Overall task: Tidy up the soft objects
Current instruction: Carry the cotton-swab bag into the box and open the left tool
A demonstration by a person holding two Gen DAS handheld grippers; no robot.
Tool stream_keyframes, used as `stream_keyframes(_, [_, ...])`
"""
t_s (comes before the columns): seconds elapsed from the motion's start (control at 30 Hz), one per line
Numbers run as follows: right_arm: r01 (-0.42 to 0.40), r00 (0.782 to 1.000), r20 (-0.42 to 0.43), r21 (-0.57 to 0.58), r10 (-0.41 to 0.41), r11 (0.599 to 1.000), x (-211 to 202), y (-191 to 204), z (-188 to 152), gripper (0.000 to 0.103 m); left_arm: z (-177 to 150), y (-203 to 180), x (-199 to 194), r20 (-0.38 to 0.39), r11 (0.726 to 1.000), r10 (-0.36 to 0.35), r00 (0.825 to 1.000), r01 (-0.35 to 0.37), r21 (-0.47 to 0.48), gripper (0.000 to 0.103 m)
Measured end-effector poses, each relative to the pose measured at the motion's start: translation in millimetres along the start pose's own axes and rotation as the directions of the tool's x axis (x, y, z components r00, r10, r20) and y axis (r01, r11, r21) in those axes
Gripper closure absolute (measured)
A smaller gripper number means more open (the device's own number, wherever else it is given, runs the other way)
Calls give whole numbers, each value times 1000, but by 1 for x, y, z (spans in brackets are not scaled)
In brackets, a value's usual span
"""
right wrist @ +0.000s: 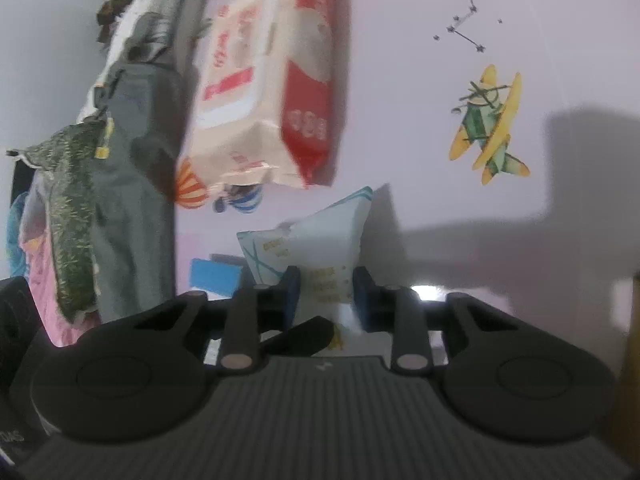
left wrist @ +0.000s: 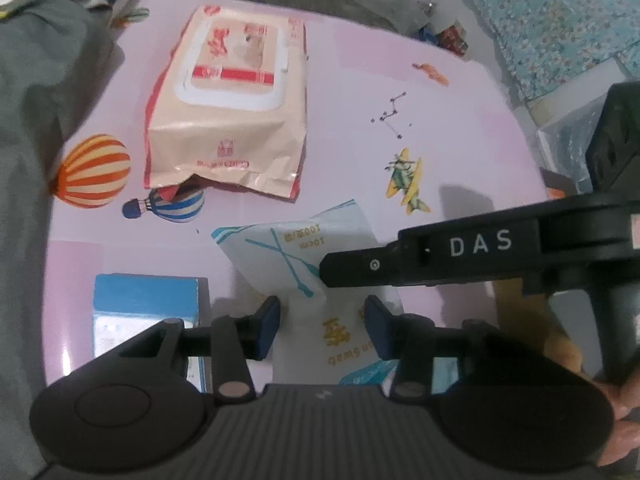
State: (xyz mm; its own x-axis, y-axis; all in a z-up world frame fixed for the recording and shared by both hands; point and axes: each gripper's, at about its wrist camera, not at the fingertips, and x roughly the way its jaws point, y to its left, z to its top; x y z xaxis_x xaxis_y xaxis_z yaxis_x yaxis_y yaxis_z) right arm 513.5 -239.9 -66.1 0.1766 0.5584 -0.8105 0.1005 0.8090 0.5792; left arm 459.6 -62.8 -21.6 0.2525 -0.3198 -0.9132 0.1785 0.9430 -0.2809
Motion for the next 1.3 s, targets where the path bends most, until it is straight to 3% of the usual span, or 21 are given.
stream_keyframes(0.27, [-91,994,58,-28,92,995,-50,17,-22,78,-20,-28,-65,94,1000,12,995,-13,12,58])
stream_keyframes(0.43, [-156,978,133,-56,162,986,-115,19,-47,78,-31,-82,-113,176,997,-11,984,-2,73,57])
stream_keyframes(0.6, [-181,952,240,-63,191,981,-196,-13,-78,78,-40,-154,-130,193,986,-75,978,44,160,57])
stream_keyframes(0.77, [-181,926,339,19,164,983,-262,-86,-110,78,-52,-239,-101,138,961,-124,983,84,265,55])
stream_keyframes(0.93, [-164,918,385,150,95,975,-291,-172,-131,78,-62,-310,-40,46,931,-112,993,89,355,53])
stream_keyframes(1.17, [-58,924,380,235,-37,970,-285,-245,-118,77,-53,-345,46,-58,931,-79,995,95,352,52])
stream_keyframes(1.3, [1,927,366,229,-87,973,-264,-266,-99,77,-45,-344,83,-83,942,-9,997,37,334,46])
